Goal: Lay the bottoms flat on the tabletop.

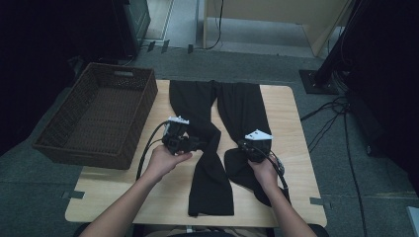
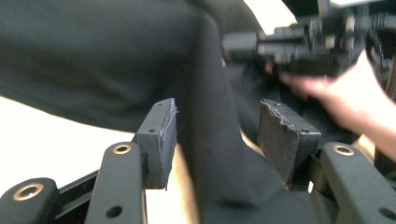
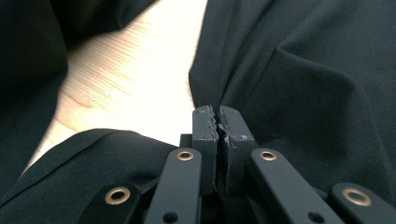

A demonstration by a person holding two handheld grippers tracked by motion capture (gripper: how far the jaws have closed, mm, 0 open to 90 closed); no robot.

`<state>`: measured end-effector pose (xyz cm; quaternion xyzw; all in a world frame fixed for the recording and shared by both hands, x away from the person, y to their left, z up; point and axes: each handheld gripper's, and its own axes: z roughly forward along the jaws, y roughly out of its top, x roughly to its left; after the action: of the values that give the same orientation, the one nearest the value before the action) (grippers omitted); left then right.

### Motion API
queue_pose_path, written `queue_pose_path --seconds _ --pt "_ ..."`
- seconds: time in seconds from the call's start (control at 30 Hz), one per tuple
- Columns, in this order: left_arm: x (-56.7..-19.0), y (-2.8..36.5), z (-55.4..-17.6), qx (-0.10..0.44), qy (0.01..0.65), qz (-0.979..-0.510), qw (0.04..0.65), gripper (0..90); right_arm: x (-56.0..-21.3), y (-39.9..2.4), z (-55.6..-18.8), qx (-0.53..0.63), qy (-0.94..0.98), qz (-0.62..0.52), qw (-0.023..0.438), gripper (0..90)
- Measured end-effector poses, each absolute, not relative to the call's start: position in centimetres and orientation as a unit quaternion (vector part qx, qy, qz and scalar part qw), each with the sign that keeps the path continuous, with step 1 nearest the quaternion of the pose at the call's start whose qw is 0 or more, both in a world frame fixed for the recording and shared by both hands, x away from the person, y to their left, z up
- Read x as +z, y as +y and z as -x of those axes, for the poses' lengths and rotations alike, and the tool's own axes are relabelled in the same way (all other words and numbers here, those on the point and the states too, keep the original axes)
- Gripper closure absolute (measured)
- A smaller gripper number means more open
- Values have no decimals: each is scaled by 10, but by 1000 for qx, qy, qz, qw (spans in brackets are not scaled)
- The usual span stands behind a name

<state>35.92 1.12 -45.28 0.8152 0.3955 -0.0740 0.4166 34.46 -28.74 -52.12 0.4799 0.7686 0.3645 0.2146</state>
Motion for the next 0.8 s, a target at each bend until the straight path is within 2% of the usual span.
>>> queue_pose_path --seconds 0.23,0.3,0.4,0.43,0.47,0.63,0.8 --pt "-491 3 -352 -62 407 -838 357 458 -521 -285 -343 357 776 -469 224 878" --pt "-496 2 -352 -84 407 -835 360 562 -521 -285 -342 358 775 -470 224 878" --pt "-493 2 -348 -105 388 -838 368 792 -521 -285 -342 357 776 -470 224 878" --pt "-489 3 -345 -103 385 -839 371 864 -521 -284 -341 356 776 -469 224 878" --pt "-482 6 -343 -103 381 -839 375 887 -521 -284 -341 357 776 -470 224 877" --pt "-437 38 -325 -62 374 -845 377 892 -521 -284 -340 357 777 -468 226 877" --pt "-383 77 -305 14 396 -853 339 885 -521 -284 -340 356 776 -470 226 877"
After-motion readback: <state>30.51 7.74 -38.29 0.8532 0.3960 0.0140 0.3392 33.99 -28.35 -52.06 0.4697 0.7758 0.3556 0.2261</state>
